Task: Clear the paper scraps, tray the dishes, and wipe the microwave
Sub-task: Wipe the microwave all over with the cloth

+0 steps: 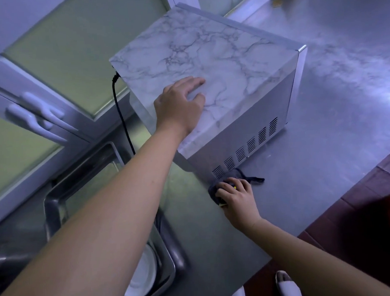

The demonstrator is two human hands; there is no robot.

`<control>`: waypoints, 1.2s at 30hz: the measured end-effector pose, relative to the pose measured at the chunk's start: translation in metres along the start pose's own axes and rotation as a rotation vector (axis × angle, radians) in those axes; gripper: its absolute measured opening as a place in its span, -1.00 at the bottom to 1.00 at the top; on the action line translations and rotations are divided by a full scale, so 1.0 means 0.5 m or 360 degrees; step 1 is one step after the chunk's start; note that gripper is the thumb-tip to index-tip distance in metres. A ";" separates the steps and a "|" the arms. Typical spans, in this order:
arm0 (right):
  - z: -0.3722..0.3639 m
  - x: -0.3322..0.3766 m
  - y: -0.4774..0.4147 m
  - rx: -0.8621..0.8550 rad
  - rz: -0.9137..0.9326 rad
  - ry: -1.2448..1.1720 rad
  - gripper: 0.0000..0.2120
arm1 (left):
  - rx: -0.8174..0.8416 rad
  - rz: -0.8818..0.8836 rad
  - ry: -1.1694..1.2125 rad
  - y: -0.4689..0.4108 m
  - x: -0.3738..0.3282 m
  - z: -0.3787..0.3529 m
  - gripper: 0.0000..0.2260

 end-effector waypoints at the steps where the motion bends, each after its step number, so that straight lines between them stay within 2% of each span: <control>1: 0.002 -0.003 -0.004 0.0102 -0.0035 0.0003 -0.71 | -0.0002 -0.0003 -0.0004 0.000 -0.001 0.000 -0.65; 3: 0.018 -0.015 -0.012 0.0232 -0.0114 -0.0096 -0.71 | 0.0000 -0.0004 -0.0029 0.000 -0.003 0.000 -0.64; 5: 0.055 -0.029 -0.018 0.0220 -0.0291 -0.0420 -0.65 | -0.0004 -0.0001 -0.0059 -0.001 -0.003 0.000 -0.63; 7: 0.110 -0.039 -0.016 0.0046 -0.0554 -0.0774 -0.74 | -0.0008 0.0001 -0.0079 -0.002 -0.004 -0.002 -0.63; 9: 0.174 -0.028 -0.013 -0.0192 -0.0655 -0.0957 -0.79 | -0.0011 0.0005 -0.0096 -0.003 -0.004 -0.003 -0.64; 15: 0.328 0.095 -0.045 -0.0842 -0.0237 -0.1073 -0.76 | -0.0005 0.0016 -0.0124 0.000 -0.009 -0.001 -0.65; 18: 0.310 0.142 -0.066 -0.1012 -0.0098 -0.0963 -0.75 | -0.0013 0.0027 -0.0121 0.001 -0.011 0.000 -0.66; 21: 0.256 0.155 -0.067 -0.1186 0.0124 -0.0661 -0.85 | -0.0010 0.0020 -0.0132 0.000 -0.011 0.001 -0.66; 23: 0.202 0.135 -0.055 -0.1188 0.0171 -0.0533 -0.86 | -0.0005 0.0004 -0.0123 0.000 -0.009 -0.001 -0.66; 25: 0.143 0.092 -0.038 -0.1076 0.0002 -0.0559 -0.76 | -0.0017 -0.0009 -0.0110 0.000 -0.007 -0.002 -0.66; 30: 0.023 -0.027 -0.001 -0.0632 -0.0990 -0.1001 -0.70 | -0.0033 0.0011 -0.0087 0.001 -0.006 -0.001 -0.67; 34: -0.020 -0.060 0.003 -0.0571 -0.1457 -0.1163 -0.74 | -0.0020 0.0005 -0.0081 0.003 -0.009 -0.001 -0.67; 36: -0.036 -0.082 0.007 -0.0531 -0.1806 -0.1353 -0.78 | -0.0015 0.0009 -0.0087 0.003 -0.010 0.001 -0.67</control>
Point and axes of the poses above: each hand's wrist, its own y-axis away from the middle knuckle, its own z-axis out of the back of the hand, x = y × z, the point moved 5 cm from there along -y, towards the middle knuckle
